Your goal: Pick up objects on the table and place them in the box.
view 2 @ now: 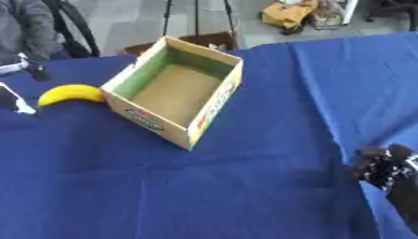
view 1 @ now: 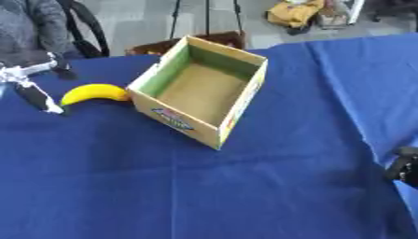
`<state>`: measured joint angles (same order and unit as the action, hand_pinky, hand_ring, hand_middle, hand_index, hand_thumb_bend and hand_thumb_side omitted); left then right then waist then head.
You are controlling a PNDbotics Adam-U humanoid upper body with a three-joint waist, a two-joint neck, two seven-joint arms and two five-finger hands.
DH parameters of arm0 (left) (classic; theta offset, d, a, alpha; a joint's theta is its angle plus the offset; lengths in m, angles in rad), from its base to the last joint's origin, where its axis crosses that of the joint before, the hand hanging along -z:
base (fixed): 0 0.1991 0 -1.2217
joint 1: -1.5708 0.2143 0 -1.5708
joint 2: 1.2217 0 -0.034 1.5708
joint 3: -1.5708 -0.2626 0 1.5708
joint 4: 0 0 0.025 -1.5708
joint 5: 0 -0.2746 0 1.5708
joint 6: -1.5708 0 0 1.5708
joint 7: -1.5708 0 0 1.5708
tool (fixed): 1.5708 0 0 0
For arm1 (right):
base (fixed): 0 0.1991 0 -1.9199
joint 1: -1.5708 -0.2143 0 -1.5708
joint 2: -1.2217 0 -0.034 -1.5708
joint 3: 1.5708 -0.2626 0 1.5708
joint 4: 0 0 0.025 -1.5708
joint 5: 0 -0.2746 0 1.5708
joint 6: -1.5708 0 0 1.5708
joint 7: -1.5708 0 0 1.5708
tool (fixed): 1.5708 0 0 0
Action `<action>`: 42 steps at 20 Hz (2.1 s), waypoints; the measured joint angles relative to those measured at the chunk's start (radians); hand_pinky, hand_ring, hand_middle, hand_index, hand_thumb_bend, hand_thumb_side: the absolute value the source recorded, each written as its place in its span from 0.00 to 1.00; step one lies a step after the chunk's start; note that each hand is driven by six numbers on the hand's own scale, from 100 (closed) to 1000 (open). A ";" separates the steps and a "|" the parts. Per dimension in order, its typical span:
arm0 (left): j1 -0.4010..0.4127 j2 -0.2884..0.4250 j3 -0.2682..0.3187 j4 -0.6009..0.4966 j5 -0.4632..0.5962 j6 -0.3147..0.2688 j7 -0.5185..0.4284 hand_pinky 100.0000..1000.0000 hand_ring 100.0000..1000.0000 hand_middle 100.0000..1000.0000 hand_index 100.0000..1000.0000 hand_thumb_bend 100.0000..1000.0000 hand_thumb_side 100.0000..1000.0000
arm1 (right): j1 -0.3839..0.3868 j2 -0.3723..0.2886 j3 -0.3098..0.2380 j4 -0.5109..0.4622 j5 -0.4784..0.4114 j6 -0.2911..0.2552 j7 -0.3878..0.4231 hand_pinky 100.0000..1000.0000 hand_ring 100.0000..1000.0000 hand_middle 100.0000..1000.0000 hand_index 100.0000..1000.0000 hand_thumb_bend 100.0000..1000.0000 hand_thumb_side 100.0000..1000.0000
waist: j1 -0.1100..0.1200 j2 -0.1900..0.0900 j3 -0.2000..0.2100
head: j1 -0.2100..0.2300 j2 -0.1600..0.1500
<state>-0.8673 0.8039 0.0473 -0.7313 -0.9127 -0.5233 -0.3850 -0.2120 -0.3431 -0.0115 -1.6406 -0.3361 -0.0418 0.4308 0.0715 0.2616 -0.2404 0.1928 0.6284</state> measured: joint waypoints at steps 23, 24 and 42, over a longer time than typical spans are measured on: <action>-0.015 0.000 0.012 0.033 -0.020 0.066 0.139 0.77 0.63 0.55 0.69 0.56 0.04 | -0.017 0.030 0.000 -0.019 0.032 0.001 0.001 0.59 0.54 0.48 0.71 0.00 0.95 | 0.013 0.060 -0.052 | 0.018 -0.034; -0.015 0.000 0.012 0.033 -0.021 0.068 0.141 0.77 0.63 0.56 0.69 0.56 0.03 | -0.017 0.030 0.000 -0.019 0.033 0.001 0.001 0.59 0.54 0.48 0.71 0.00 0.95 | 0.013 0.061 -0.054 | 0.018 -0.035; -0.011 0.000 0.013 0.050 -0.045 0.088 0.149 0.76 0.61 0.54 0.67 0.56 0.09 | -0.026 0.039 0.000 -0.019 0.037 0.003 0.003 0.59 0.54 0.48 0.71 0.00 0.96 | 0.020 0.072 -0.061 | 0.015 -0.042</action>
<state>-0.8780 0.8040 0.0601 -0.6809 -0.9577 -0.4350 -0.2356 -0.2381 -0.3045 -0.0120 -1.6594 -0.2992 -0.0387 0.4336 0.0912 0.3339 -0.3015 0.2081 0.5867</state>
